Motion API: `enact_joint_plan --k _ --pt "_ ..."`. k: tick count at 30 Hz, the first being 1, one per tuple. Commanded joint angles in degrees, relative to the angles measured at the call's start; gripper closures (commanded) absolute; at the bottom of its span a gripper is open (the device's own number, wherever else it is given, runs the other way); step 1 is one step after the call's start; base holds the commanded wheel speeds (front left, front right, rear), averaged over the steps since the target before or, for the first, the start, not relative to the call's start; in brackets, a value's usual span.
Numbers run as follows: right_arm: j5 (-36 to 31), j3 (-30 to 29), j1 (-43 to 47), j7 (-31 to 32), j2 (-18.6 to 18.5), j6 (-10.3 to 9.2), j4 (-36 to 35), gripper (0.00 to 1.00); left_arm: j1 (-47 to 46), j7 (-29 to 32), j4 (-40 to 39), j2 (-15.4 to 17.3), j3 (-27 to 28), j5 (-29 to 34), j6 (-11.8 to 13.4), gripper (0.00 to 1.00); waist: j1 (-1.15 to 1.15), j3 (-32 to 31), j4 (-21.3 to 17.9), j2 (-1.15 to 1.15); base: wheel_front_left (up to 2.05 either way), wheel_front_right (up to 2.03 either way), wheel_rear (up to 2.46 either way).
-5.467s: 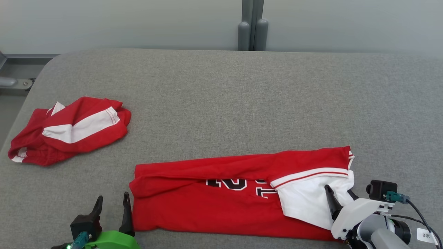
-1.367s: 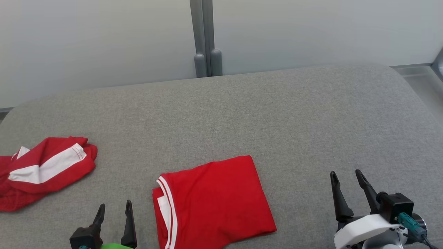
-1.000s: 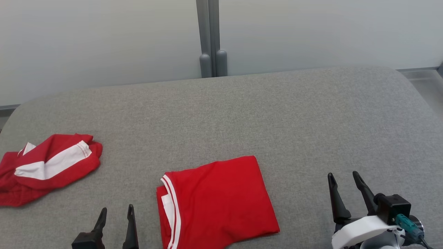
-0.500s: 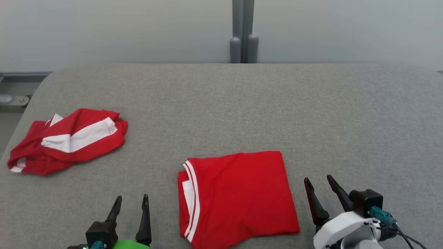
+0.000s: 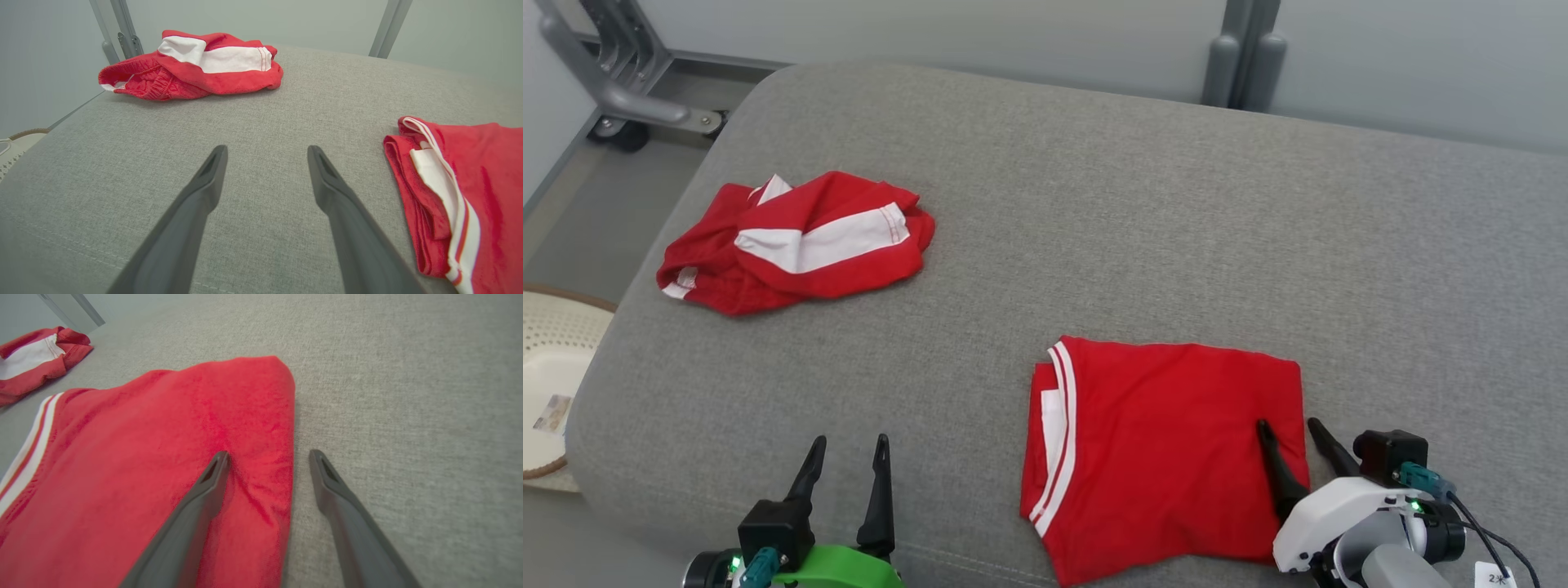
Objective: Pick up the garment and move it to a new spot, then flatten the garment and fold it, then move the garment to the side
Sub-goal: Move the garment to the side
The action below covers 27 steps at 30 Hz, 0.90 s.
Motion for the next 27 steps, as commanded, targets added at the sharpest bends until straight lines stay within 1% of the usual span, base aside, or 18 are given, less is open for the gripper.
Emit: enact_joint_plan --k 1,5,6,7,10,19,22,27 --pt "0.58 0.16 -0.52 -0.14 -0.43 -0.03 1.1 0.0 -1.2 0.03 -0.19 0.13 -0.27 -0.36 -0.02 0.0 0.0 2.75 3.42 0.0 0.0 0.0 0.0" --pt "2.2 1.8 -1.63 0.17 -0.48 -0.02 4.55 0.0 -1.83 0.03 -0.32 0.13 -1.1 -0.77 0.05 0.0 0.0 3.63 4.74 0.0 0.0 0.0 0.0" --pt "2.65 2.17 -1.78 0.31 -0.56 -0.02 5.05 0.74 -1.98 0.03 -0.32 0.13 -1.26 -0.8 0.05 0.0 0.0 3.74 5.01 0.0 0.0 0.0 0.0" --pt "2.95 2.47 -1.94 0.39 -0.66 -0.01 5.44 1.0 -2.05 0.03 -0.28 0.14 -1.35 -0.77 0.07 0.0 0.0 3.81 5.17 0.0 0.0 0.0 0.0" --pt "3.57 2.49 -2.15 0.41 -0.92 -0.06 5.73 1.0 -2.26 0.03 -0.22 0.13 -1.52 -0.74 0.33 0.0 0.0 3.87 5.18 0.0 0.0 0.0 0.0" --pt "1.91 -1.61 -2.93 0.02 -2.44 -0.14 2.02 1.0 -2.94 0.03 -0.21 0.13 -1.9 -0.56 0.46 0.0 0.0 4.63 2.17 0.0 0.0 0.0 0.0" --pt "0.65 -2.61 -3.73 0.0 -2.14 -0.13 0.48 1.0 -3.1 0.03 -0.08 0.13 -1.25 0.2 0.17 0.0 0.0 4.72 0.17 0.0 0.0 0.0 0.0" --pt "-0.69 -4.12 -5.09 -0.14 -1.17 -0.08 -0.9 1.0 -3.02 0.03 -0.2 0.13 -0.28 1.1 -0.37 0.0 0.0 4.57 -5.08 0.0 0.0 0.0 0.0"
